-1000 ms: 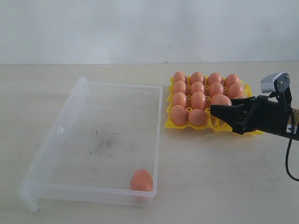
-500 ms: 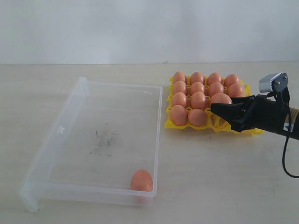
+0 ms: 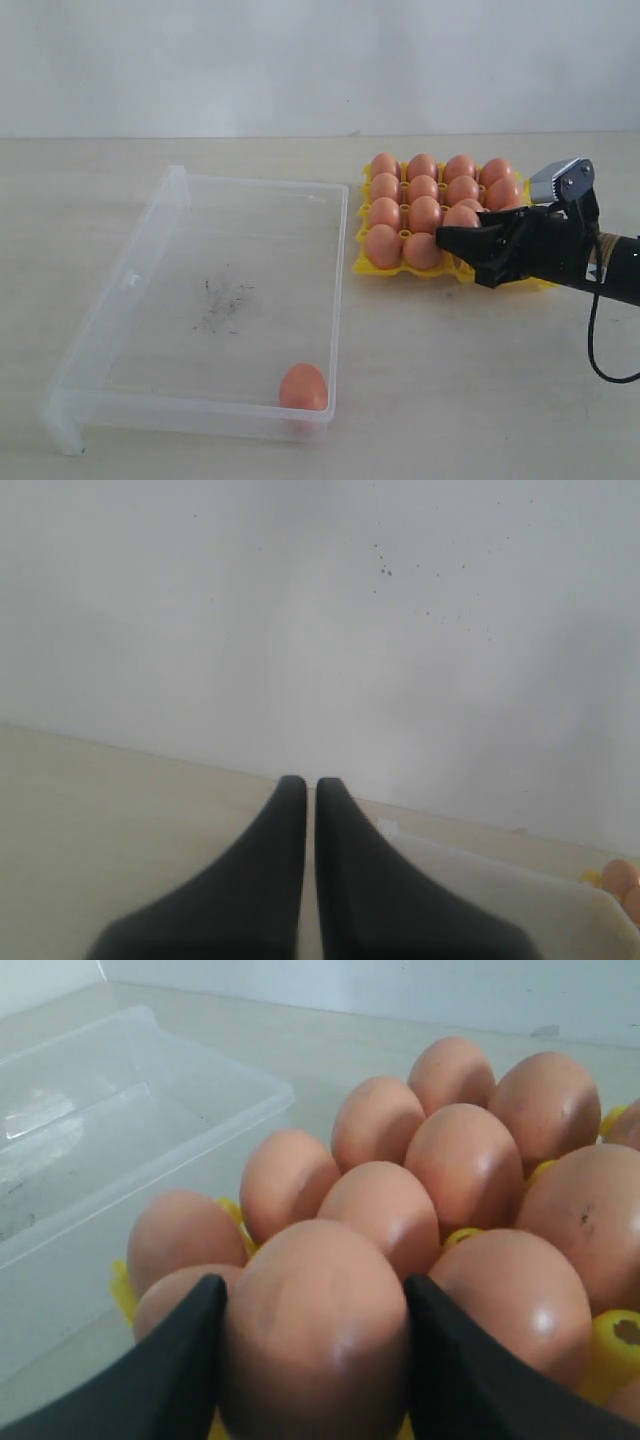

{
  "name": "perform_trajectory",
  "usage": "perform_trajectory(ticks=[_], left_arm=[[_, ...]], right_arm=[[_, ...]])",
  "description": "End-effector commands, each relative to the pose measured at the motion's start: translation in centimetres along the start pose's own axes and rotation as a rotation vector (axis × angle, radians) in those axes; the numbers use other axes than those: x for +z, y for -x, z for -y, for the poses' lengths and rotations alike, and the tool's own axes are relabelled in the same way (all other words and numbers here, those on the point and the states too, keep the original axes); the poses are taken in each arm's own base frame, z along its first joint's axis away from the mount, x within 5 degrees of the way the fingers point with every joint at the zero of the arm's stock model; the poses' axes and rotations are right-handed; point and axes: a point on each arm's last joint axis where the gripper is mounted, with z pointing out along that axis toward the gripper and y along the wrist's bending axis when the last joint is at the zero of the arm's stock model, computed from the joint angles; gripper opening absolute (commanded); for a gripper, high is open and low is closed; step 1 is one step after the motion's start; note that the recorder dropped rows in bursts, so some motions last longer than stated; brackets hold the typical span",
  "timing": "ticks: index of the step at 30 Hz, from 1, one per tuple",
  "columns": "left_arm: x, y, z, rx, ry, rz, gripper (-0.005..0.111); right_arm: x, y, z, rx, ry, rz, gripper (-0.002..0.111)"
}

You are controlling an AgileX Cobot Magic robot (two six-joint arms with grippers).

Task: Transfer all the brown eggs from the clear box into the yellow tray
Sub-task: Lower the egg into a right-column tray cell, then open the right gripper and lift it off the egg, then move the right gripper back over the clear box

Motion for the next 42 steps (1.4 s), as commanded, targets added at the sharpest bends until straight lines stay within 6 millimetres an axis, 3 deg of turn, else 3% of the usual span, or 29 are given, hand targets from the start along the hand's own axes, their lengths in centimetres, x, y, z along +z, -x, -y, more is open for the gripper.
perform_trajectory(ticks=[1, 6, 12, 16, 24, 28, 42], left_arm=[[0.0, 0.1, 0.0, 0.002, -0.005, 0.004, 0.004], [0.0, 0.1, 0.0, 0.002, -0.005, 0.004, 0.004], [0.0, 0.1, 0.0, 0.002, -0.005, 0.004, 0.004], [0.0, 0.1, 0.0, 0.002, -0.005, 0.004, 0.004], [0.0, 0.1, 0.0, 0.002, -0.005, 0.004, 0.004], [0.0, 0.1, 0.0, 0.002, -0.005, 0.004, 0.004], [0.0, 0.1, 0.0, 0.002, -0.005, 0.004, 0.004]], right_arm=[[0.0, 0.3, 0.7, 0.023, -0.067, 0.017, 0.0], [0.0, 0.2, 0.7, 0.023, -0.068, 0.003, 0.004], [0.0, -0.1, 0.8, 0.044, -0.084, -0.022, 0.041], [0.0, -0.2, 0.9, 0.068, -0.091, -0.034, 0.053], [0.0, -0.1, 0.8, 0.085, -0.085, -0.033, 0.053], [-0.1, 0.8, 0.4, 0.11, -0.039, 0.054, 0.053], [-2.4, 9.0, -1.8, 0.01, -0.022, 0.2, 0.052]])
